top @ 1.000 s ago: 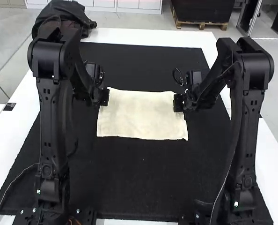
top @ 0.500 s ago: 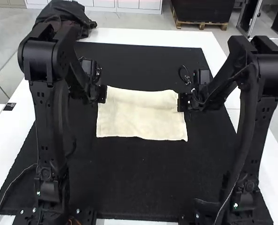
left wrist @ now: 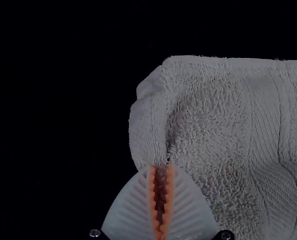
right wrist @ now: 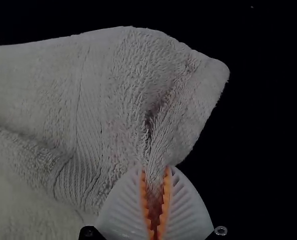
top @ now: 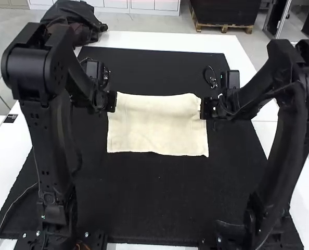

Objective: Fold the towel.

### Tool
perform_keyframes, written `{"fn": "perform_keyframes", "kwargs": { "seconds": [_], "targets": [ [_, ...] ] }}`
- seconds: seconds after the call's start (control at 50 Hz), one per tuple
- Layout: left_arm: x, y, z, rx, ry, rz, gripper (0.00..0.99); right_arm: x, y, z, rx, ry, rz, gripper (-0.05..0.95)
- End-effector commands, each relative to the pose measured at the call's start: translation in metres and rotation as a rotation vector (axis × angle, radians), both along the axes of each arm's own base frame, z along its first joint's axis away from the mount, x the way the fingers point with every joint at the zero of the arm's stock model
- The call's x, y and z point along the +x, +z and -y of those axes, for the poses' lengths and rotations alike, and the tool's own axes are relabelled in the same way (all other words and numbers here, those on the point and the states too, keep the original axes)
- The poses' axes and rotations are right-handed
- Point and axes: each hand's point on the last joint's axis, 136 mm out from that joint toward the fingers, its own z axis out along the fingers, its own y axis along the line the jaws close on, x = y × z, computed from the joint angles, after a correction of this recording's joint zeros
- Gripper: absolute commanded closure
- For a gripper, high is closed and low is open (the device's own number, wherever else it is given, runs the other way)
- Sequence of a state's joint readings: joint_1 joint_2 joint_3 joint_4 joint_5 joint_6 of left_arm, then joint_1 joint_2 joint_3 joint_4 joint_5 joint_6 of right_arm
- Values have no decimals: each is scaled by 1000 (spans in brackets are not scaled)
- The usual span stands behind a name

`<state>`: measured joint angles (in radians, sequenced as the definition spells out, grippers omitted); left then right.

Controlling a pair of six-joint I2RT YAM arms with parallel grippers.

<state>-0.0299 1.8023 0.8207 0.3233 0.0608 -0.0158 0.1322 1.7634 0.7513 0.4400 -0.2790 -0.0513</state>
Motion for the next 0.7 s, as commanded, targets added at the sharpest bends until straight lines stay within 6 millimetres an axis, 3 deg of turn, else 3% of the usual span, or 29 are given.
{"fn": "perform_keyframes", "kwargs": {
  "seconds": [0.0,0.42,0.68],
  "targets": [
    [-6,8,-18,25,46,-1,970,-1,9,20,20,-73,3,926],
    [-43,-4,-16,28,27,-77,970,-26,13,15,53,-40,-66,926],
    [-67,-19,-16,36,21,-114,970,-48,3,16,62,-33,-118,926]
  ]
}}
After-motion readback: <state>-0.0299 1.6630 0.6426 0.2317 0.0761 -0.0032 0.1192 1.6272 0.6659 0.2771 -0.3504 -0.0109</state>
